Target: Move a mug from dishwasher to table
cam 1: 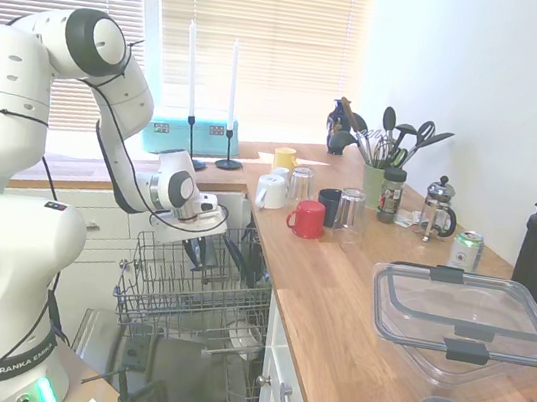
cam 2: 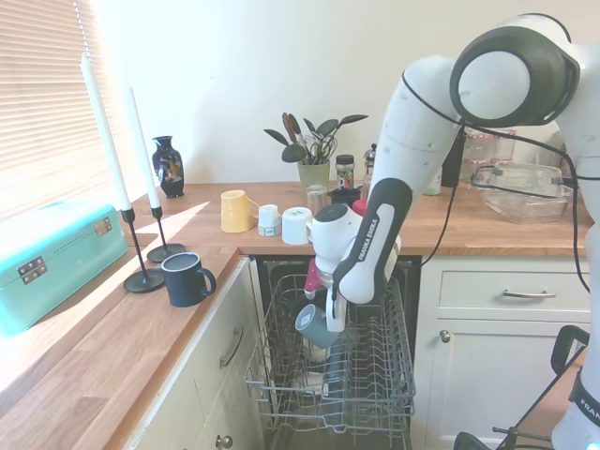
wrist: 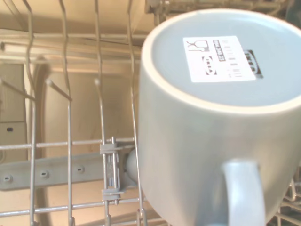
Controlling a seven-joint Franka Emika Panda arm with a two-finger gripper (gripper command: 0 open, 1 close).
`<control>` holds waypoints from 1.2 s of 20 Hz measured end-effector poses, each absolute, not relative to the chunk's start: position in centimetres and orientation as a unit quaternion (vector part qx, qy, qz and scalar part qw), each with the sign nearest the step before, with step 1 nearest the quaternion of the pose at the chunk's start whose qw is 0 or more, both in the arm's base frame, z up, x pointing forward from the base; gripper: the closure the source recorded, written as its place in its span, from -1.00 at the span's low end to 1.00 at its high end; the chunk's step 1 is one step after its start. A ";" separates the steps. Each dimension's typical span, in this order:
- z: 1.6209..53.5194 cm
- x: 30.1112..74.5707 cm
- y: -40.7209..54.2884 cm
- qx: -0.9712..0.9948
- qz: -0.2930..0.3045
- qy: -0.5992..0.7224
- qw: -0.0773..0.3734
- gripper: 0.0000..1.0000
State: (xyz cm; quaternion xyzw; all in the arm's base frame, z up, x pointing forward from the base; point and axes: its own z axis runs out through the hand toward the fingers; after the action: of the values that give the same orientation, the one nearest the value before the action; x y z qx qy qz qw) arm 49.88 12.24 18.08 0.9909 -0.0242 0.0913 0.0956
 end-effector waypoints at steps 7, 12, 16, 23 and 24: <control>22.8 50.0 13.8 0.989 0.115 -0.038 0.090 1.00; 27.4 50.5 15.1 0.987 0.133 -0.057 0.068 1.00; 30.8 52.0 15.7 0.985 0.149 -0.076 0.051 1.00; 34.8 55.4 14.5 0.979 0.160 -0.126 0.031 1.00; 35.1 55.6 14.2 0.978 0.161 -0.131 0.030 1.00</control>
State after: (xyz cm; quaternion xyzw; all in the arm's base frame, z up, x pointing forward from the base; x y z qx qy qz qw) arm 55.63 14.19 35.14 0.9778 -0.1313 0.1607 0.0299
